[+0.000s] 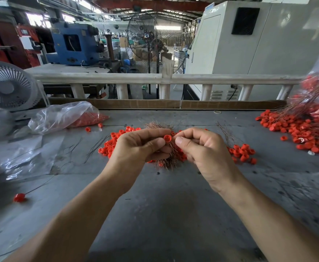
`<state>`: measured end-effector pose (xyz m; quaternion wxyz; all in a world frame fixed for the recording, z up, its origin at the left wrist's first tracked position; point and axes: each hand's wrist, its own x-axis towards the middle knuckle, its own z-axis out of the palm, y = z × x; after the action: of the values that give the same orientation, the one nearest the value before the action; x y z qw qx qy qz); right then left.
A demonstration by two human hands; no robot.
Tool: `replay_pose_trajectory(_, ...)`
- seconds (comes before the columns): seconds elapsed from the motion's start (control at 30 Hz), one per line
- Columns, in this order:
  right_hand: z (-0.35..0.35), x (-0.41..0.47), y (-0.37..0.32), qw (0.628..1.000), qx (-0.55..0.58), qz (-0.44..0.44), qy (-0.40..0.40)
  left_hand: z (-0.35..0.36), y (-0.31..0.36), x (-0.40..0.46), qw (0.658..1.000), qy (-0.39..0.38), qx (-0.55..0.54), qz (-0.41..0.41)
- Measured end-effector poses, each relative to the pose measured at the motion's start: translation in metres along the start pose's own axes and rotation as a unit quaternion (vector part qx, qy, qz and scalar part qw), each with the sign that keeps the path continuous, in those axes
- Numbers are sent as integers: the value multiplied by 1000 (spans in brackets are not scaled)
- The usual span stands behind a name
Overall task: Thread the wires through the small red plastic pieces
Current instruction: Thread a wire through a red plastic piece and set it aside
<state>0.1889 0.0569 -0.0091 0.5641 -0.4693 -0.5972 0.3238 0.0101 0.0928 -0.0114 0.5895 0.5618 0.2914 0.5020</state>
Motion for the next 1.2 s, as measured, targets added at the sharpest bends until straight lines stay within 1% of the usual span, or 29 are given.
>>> replay_pose_trajectory(0.13,-1,-1,-2,999,22,29,-8,1,0,0,1000,-7,-22,-7)
replay_pose_trajectory(0.37,0,-1,-3,997,57,53,-22,0,0,0,999,-7,-49,-9)
replay_pose_trajectory(0.57,0,0,3,996,33,65,-51,0,3,-1,996,-10,-83,-16)
replay_pose_trajectory(0.77,0,1,4,992,36,75,-93,-1,3,0,994,-12,-105,-28)
replay_pose_trajectory(0.83,-2,3,4,994,5,81,-78,-1,4,0,994,-7,-101,-26)
replay_pose_trajectory(0.87,-5,4,4,995,-23,81,-55,-1,4,0,995,-1,-100,-24)
replay_pose_trajectory(0.93,-16,10,8,990,-124,66,18,-3,4,1,994,11,-102,-21)
replay_pose_trajectory(1.0,-32,17,15,964,-241,48,99,-4,4,2,994,24,-106,-22)
replay_pose_trajectory(1.07,-46,22,22,931,-329,57,149,-5,3,3,993,31,-108,-25)
replay_pose_trajectory(1.13,-57,24,30,910,-381,86,143,-5,2,4,993,32,-108,-25)
replay_pose_trajectory(1.2,-60,24,38,900,-405,107,116,-6,1,4,994,29,-103,-25)
